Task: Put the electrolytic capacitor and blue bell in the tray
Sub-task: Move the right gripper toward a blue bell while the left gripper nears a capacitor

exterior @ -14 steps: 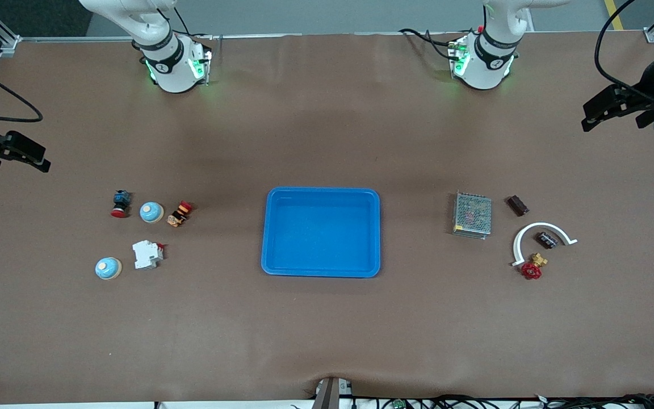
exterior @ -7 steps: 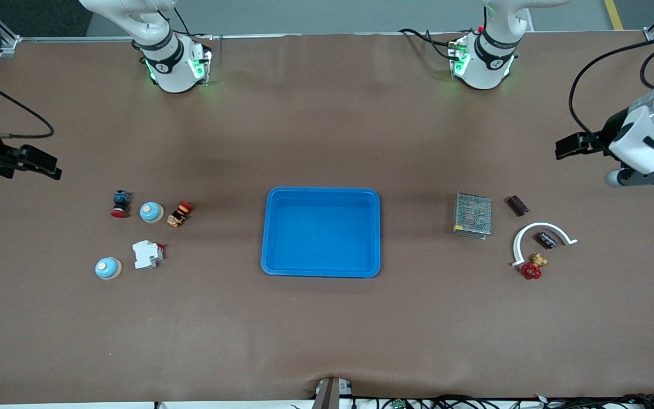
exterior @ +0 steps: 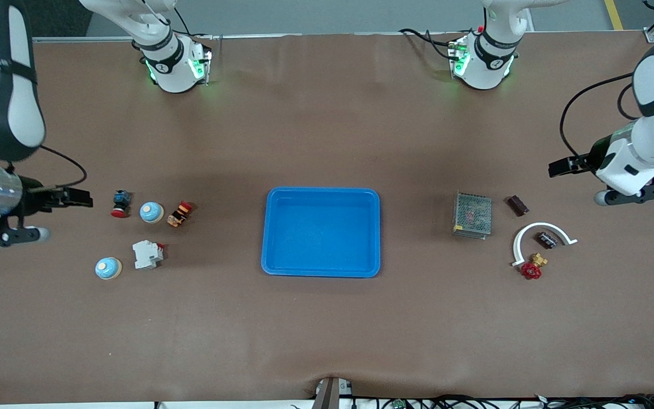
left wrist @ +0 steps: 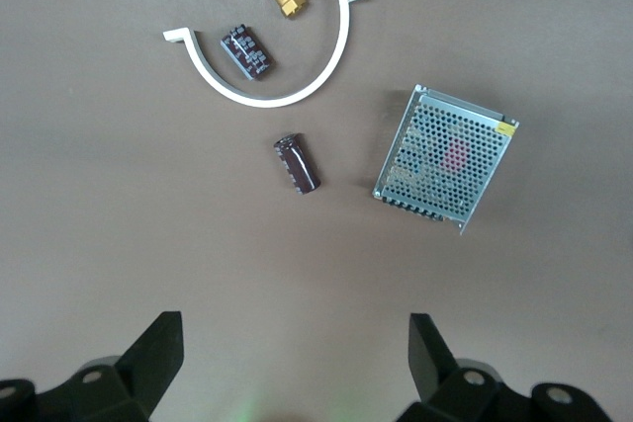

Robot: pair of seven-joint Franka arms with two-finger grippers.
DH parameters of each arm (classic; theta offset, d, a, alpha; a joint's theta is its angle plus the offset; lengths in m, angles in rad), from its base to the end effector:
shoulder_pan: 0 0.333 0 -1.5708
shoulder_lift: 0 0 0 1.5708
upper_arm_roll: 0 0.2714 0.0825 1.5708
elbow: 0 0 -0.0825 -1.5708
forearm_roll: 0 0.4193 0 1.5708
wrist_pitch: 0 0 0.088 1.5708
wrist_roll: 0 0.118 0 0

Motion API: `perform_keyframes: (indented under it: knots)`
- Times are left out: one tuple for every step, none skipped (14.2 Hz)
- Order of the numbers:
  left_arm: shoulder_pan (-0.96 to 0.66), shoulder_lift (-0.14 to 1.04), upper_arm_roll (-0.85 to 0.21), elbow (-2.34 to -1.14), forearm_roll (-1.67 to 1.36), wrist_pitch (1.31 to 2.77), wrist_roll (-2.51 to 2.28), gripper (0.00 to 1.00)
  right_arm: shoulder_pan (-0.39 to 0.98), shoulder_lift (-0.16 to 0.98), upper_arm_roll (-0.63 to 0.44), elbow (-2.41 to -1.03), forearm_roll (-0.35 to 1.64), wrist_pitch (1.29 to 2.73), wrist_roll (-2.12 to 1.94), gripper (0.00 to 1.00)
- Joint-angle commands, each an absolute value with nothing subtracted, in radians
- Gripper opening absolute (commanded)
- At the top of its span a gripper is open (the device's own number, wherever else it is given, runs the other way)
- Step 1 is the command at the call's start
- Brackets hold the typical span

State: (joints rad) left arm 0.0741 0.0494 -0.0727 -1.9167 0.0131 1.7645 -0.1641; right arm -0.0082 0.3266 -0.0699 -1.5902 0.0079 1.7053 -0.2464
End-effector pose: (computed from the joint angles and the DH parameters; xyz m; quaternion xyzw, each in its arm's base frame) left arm 0.5771 0.0023 0.3815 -0.9917 -0.0802 0.0999 0.0126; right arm 0.6472 -0.0467 0.3656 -0.9909 -0.0833 0.1050 0.0096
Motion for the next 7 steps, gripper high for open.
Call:
perform_keyframes:
  knots:
    - [0.069,0.024,-0.078,-2.014,0.0,1.854,-0.239,1.0,-0.006,0.362,-0.055,-1.559,0.02,1.748,-0.432,1.0]
    - [0.071,0.025,-0.078,-2.057,0.0,1.908,-0.245,1.0,-0.002,0.368,-0.055,-1.562,0.018,1.773,-0.536,1.0]
    - [0.074,0.025,-0.077,-2.11,0.0,1.975,-0.247,1.0,-0.003,0.385,-0.055,-1.562,0.009,1.792,-0.649,1.0]
    - [0.075,0.026,-0.077,-2.153,-0.002,2.033,-0.248,1.0,-0.009,0.402,-0.055,-1.562,0.009,1.825,-0.769,1.0]
    - [0.075,0.035,-0.077,-2.189,-0.002,2.083,-0.267,1.0,-0.015,0.423,-0.055,-1.563,0.009,1.86,-0.878,1.0]
    - [0.08,0.044,-0.077,-2.213,-0.002,2.12,-0.288,1.0,-0.027,0.448,-0.055,-1.563,0.012,1.89,-0.97,1.0]
    - [0.084,0.061,-0.077,-2.236,-0.002,2.153,-0.302,0.98,-0.041,0.465,-0.055,-1.563,0.012,1.914,-1.035,1.0]
